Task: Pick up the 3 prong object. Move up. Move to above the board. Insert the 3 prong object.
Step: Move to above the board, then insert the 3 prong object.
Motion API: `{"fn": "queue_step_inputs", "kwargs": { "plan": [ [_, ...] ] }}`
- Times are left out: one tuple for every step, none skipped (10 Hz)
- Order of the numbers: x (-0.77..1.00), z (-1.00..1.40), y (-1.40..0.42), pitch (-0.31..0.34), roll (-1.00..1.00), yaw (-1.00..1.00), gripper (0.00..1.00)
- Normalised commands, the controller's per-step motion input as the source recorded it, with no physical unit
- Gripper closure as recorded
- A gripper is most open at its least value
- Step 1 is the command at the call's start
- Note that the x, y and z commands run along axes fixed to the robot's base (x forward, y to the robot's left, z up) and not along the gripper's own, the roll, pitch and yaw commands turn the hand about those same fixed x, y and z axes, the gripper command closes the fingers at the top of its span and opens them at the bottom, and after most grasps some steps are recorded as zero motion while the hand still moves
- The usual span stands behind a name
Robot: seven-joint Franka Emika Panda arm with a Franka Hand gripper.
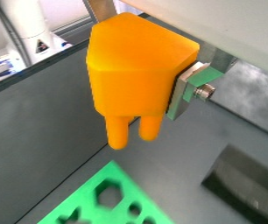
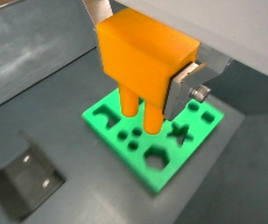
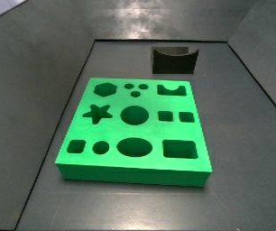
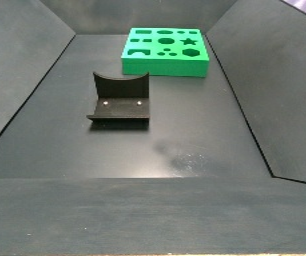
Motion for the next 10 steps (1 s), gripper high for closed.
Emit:
{"fn": "queue_step_inputs", "kwargs": {
  "plan": [
    [0.35,0.27,-1.0,0.143,-0.01,-0.03,1.0],
    [0.36,0.27,-1.0,0.136,-0.02,-0.01,1.0],
    [0.38,0.28,-1.0,0.126,0.0,0.0,1.0],
    [0.32,0.22,-0.79,0.128,0.01,0.01,1.0],
    [0.27,0.17,-0.59,0.126,0.02,0.0,1.0],
    [0.14,0.08,-0.24,0.104,0.04,0.01,1.0],
    [0.1,0.0,-0.03,0.0,0.0,0.0,1.0],
    [0.12,0.0,-0.01,0.0,0.0,0.0,1.0],
    [0.09,0.0,-0.01,0.0,0.0,0.0,1.0],
    [0.05,0.0,-0.01,0.0,0.0,0.0,1.0]
  ]
}}
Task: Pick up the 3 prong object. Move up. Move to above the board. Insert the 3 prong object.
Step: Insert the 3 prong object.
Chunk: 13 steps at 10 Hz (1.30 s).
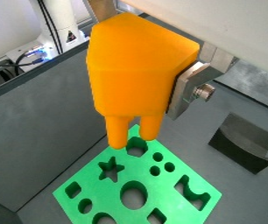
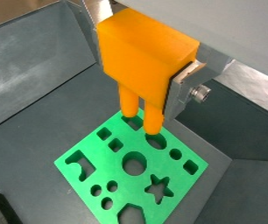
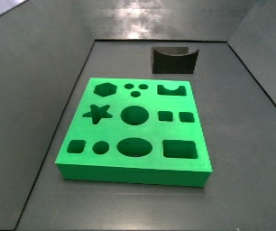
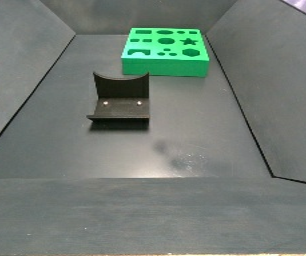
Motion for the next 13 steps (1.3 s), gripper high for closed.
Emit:
{"fn": "queue_step_inputs", "kwargs": {
  "plan": [
    [0.0,0.0,0.0,0.0,0.01,0.0,1.0],
    [0.0,-0.16,0.07,0.0,0.12,-0.53,1.0],
    [0.0,-0.28,0.12,0.0,0.12,-0.84,1.0],
    [-0.04,-0.37,0.2,0.0,0.14,-0.72,1.0],
    [-0.11,-0.4,0.22,0.0,0.13,-0.7,1.0],
    [-0.25,-0.45,0.3,0.0,0.13,-0.59,1.0],
    [-0.54,-0.49,0.5,0.0,0.16,-0.27,1.0],
    [-0.61,-0.61,0.64,-0.019,0.15,-0.01,1.0],
    [-0.52,-0.68,0.63,-0.05,0.14,0.02,1.0],
    [-0.17,-0.65,0.55,-0.079,0.17,0.06,1.0],
    [0.0,-0.59,0.48,-0.094,0.15,0.0,1.0],
    [0.13,-0.58,0.32,-0.199,0.17,-0.04,1.0],
    [0.24,-0.48,0.26,-0.261,0.13,-0.08,1.0]
  ]
}}
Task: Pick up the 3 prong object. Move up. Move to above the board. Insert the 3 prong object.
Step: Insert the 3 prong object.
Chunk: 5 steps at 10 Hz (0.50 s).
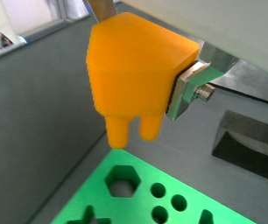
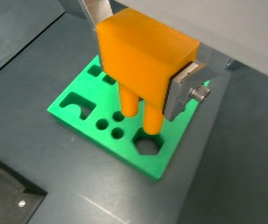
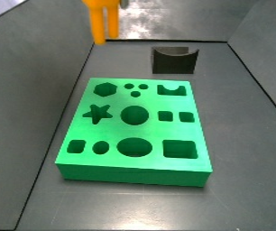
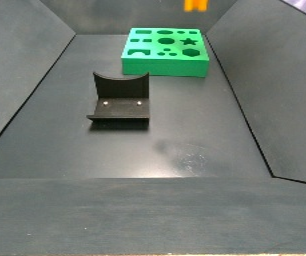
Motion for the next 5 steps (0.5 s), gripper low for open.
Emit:
{"fn": "queue_step_inputs", "kwargs": {
  "plan": [
    [0.31,-0.45,0.19,-0.284,0.11,-0.13,1.0],
    [0.35,-0.45,0.15,-0.284,0.11,-0.14,1.0],
    [0.33,-0.42,0.12,-0.281,0.08,-0.08,1.0],
    [0.15,-0.38,0.03,-0.299,0.0,0.0,1.0],
    [0.12,-0.38,0.0,-0.327,0.0,0.08,1.0]
  ]
}}
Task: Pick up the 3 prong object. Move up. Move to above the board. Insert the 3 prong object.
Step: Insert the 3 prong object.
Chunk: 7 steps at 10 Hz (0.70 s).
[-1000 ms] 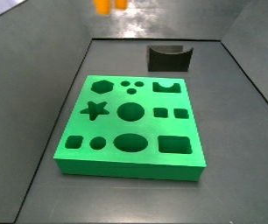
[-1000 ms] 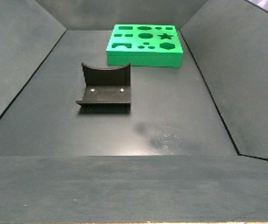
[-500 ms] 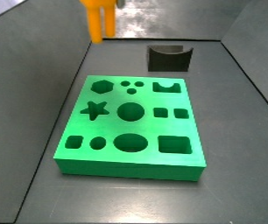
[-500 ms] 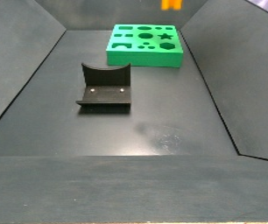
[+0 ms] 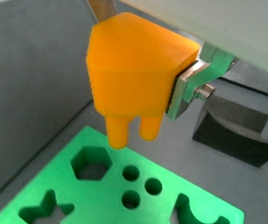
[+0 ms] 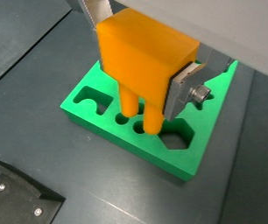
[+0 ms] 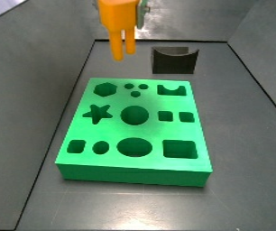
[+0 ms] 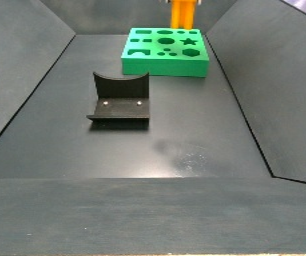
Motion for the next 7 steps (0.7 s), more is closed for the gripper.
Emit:
{"fn": "queue_step_inputs", "kwargs": {
  "plan": [
    [0.07,-0.33,0.0,-0.313,0.0,0.09,1.0],
    [0.14,-0.15,0.0,-0.163,0.0,0.02,1.0],
    [0.26,-0.22,0.0,-0.053,0.04,0.07,1.0],
    [0.26,-0.45,0.0,-0.106,0.09,0.11,1.0],
    [0.31,-0.52,-0.01,-0.136,0.05,0.12,1.0],
    [0.31,-0.37,-0.05,-0.084,0.07,0.1,1.0],
    [0.22,-0.11,-0.13,0.0,0.03,0.0,1.0]
  ]
}}
